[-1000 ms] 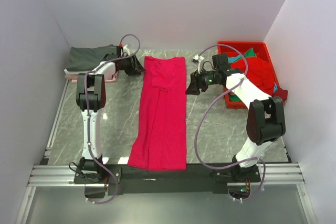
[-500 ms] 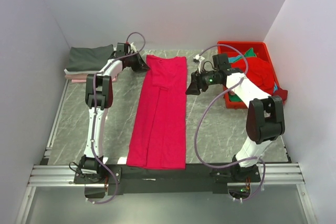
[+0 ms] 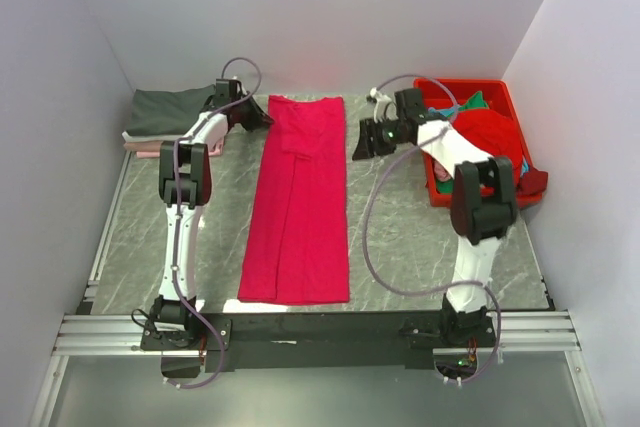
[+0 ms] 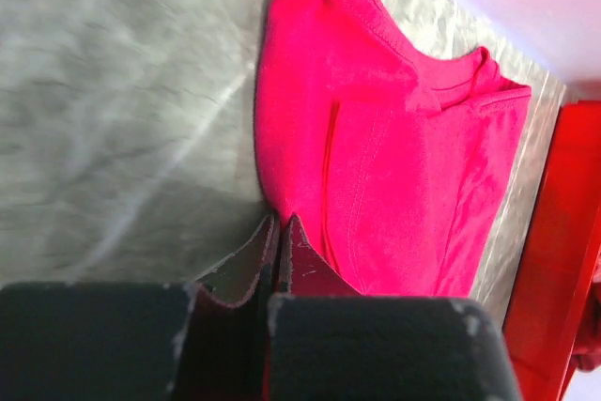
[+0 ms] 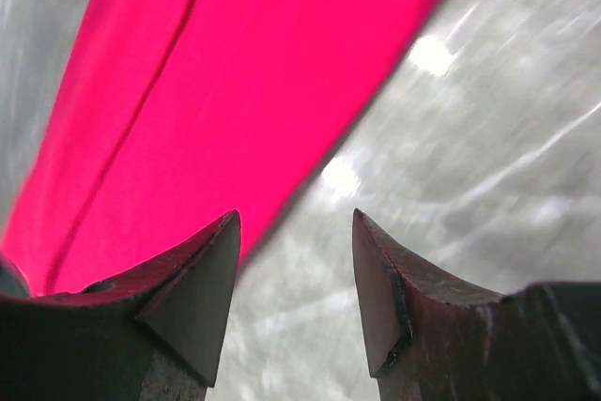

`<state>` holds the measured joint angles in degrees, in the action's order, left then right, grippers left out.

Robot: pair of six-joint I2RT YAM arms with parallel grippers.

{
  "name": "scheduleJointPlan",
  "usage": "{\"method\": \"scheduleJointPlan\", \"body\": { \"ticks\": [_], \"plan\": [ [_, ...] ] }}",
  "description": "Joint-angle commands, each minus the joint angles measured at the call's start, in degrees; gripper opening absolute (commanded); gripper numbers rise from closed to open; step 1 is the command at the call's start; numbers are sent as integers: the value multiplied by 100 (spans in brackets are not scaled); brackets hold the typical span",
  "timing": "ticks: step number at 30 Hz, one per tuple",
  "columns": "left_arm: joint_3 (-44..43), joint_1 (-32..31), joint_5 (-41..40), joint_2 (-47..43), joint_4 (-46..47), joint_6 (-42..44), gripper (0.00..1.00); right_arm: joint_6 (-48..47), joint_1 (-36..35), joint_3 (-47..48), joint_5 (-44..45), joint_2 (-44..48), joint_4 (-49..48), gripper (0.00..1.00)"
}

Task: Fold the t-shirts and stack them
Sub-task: Fold the tshirt

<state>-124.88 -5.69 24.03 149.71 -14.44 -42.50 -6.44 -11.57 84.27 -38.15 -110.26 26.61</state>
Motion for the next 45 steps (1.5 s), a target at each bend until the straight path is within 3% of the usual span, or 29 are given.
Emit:
{"method": "scheduleJointPlan", "body": {
  "ticks": [1, 3, 4, 7, 10, 15, 24, 31, 34, 41, 42, 45],
  "plan": [
    [-36, 121, -480, -152, -16, -65, 0, 1291, 24, 1019, 730, -914, -122, 58],
    [34, 121, -338, -231, 142, -48, 13, 1609, 6, 1670, 590, -1356, -86, 58],
    [43, 139, -251, -266, 160, -39, 29, 1889, -20, 1854, 555, -1697, -103, 58],
    [192, 200, -127, -547, 240, 40, 47, 2382, -143, 2409, 563, -2200, -200, 58],
    [464, 296, -92, -1048, 301, 198, 55, 2821, -249, 2805, 966, -2517, -183, 57],
    [1192, 376, -39, -2269, 362, 619, 57, 3245, -284, 3095, 1494, -2790, -209, 55],
    [3486, 552, 207, -4940, 802, 1068, 60, 3526, -310, 3578, 1047, -3414, -112, 41],
    [5330, 692, 365, -7224, 460, 1472, 62, 3413, -196, 4192, 950, -3704, 124, 7],
    [5693, 692, 470, -7849, 83, 1718, 63, 3316, -65, 4562, 985, -3836, 292, 2],
    [6528, 692, 760, -8545, -1025, 2272, 64, 3254, 217, 4897, 968, -4003, 380, 5],
    [6633, 692, 770, -8607, -1061, 2255, 63, 3184, 243, 4923, 950, -4021, 397, 7],
    [6959, 675, 910, -8827, -1166, 2097, 64, 2782, 252, 4950, 897, -3899, 538, 29]
  ]
}}
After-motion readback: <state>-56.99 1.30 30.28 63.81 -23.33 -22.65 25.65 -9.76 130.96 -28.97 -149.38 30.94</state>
